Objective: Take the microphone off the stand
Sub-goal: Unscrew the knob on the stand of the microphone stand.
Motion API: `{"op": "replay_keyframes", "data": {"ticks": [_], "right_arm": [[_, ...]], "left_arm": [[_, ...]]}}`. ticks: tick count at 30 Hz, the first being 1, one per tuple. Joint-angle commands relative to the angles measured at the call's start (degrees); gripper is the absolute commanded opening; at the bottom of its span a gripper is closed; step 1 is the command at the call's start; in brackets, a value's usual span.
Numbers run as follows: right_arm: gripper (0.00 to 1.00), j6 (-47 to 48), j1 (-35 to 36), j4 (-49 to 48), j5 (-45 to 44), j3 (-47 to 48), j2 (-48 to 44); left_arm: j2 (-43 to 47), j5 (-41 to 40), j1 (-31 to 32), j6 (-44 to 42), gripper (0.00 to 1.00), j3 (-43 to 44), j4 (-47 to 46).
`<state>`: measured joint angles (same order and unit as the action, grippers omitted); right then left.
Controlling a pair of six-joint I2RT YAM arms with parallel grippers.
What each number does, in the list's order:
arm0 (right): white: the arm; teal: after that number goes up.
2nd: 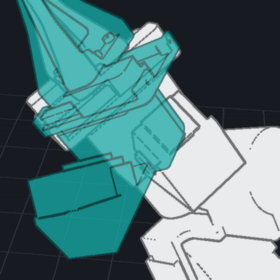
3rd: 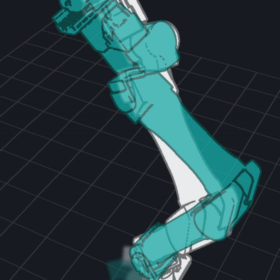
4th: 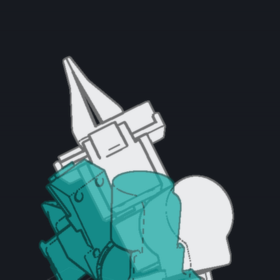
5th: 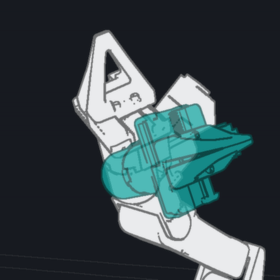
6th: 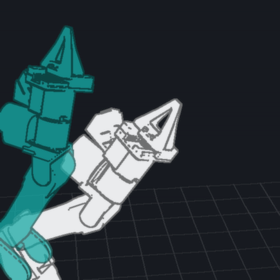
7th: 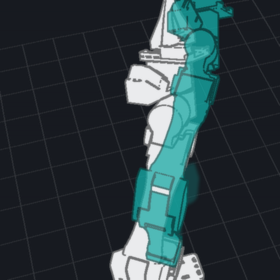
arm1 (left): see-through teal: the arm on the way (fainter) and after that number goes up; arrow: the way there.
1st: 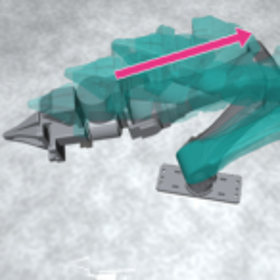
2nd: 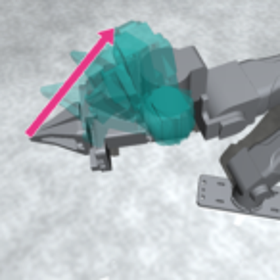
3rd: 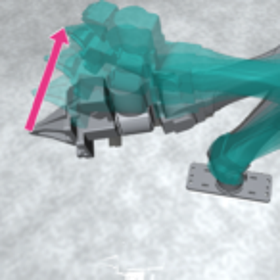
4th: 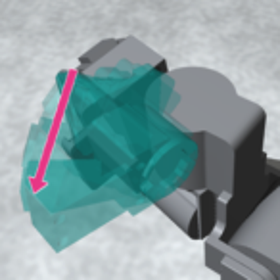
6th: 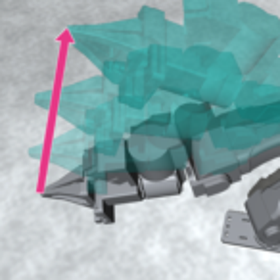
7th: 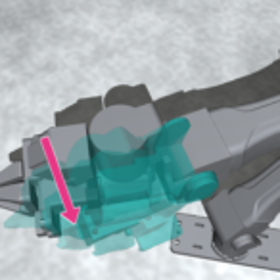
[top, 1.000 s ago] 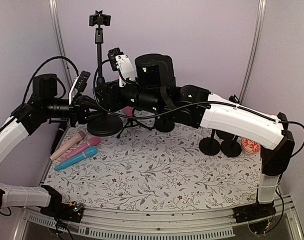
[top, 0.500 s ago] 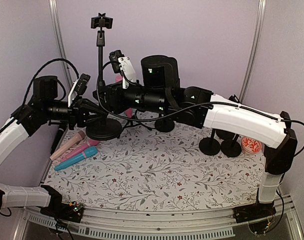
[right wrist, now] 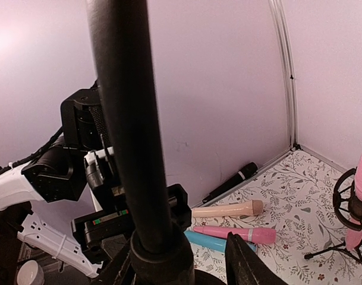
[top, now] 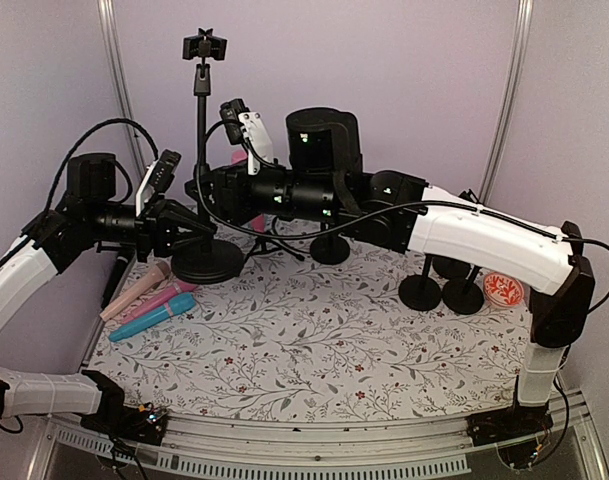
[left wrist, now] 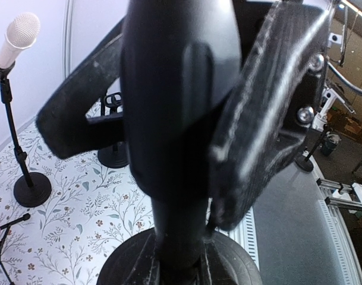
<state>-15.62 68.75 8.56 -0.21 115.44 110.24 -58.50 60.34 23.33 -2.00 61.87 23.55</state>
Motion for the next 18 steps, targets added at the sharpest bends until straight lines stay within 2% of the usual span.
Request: {"op": "replay_keyframes", "data": {"ticks": [1,9,11,18], "right_arm": [[0.44,0.23,-1.15,-1.88,0.58,0.85,-2.80],[0.08,0.24,-1.19,-1.74,0.73,-0.39,-3.55],[0.02,0.24,-1.12,-1.73,0.87,-0.39,-3.70],[0.00,0.50,-1.62,-2.16,2.46,-0.43,-4.97]], "left_arm": [[1.15,1.50,-0.22,-1.51,0.00,-0.17,-1.75],[1.05,1.78,-0.26,-1.40,0.00,-0.16,-1.62],[1.09,1.82,-0.22,-1.40,0.00,-0.25,-1.67],[1.06,2.11,-0.22,-1.85,0.00,-0.25,-1.23]]}}
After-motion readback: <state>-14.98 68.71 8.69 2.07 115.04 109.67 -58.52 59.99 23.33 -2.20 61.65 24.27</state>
